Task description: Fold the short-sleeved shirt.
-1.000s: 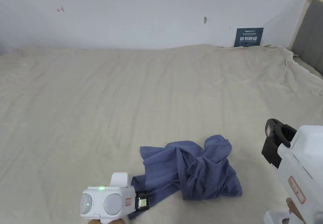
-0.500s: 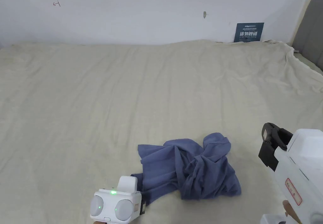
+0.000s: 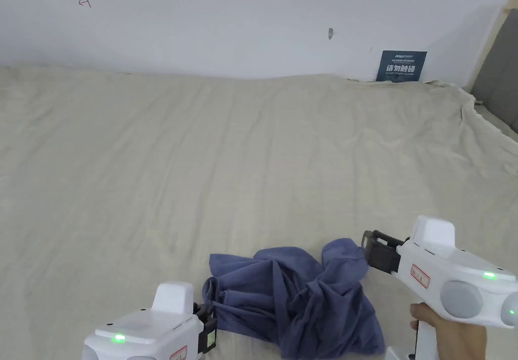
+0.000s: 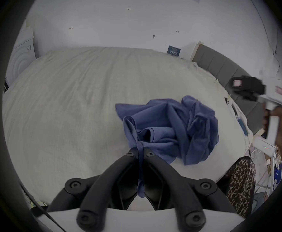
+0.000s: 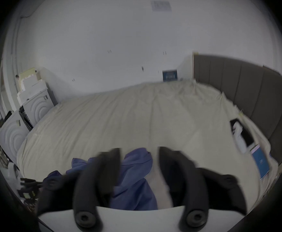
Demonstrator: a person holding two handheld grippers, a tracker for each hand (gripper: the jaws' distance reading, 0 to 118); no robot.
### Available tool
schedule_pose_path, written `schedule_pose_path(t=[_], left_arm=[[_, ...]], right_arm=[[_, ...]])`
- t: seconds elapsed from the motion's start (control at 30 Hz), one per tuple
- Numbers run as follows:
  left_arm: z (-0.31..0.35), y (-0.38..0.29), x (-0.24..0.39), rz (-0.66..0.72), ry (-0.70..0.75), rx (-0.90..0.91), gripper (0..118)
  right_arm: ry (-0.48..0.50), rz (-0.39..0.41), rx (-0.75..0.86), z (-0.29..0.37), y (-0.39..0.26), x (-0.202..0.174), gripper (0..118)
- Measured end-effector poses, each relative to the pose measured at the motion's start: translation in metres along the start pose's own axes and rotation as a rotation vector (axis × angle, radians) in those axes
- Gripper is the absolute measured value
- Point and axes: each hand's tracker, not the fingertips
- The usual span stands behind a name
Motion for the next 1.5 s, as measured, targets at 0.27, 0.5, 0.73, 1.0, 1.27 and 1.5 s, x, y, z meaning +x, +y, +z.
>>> schedule_pose_path(t=[0.27,0.5,0.73,1.0,1.27,1.5], left_arm=[[-0.013,0.006,-0.01,0.031,-0.011,-0.007,3],[-0.017,0.006,-0.015,0.038,-0.012,-0.021,3],[-0.012,0.005,-0.017,0.049,-0.014,-0.006,3],[0.005,0.025,-0.032,0.095,-0.005,0.043,3],[0.037,0.098,-0.064,0.093,0.064,0.192,3],[0.073,0.196,-0.079,0.053,0.152,0.322,3]], right_arm=[[-0.043,-0.083,-0.275,-0.109,0.005,0.011,84],[-0.008,-0.074,-0.374,-0.138,-0.001,0.005,41],[0.027,0.01,-0.222,-0.1,0.01,0.004,3],[0.002,0.178,-0.017,-0.001,0.057,0.007,3],[-0.035,0.237,0.17,0.073,0.116,0.028,3],[-0.045,0.195,0.27,0.104,0.182,0.026,3]])
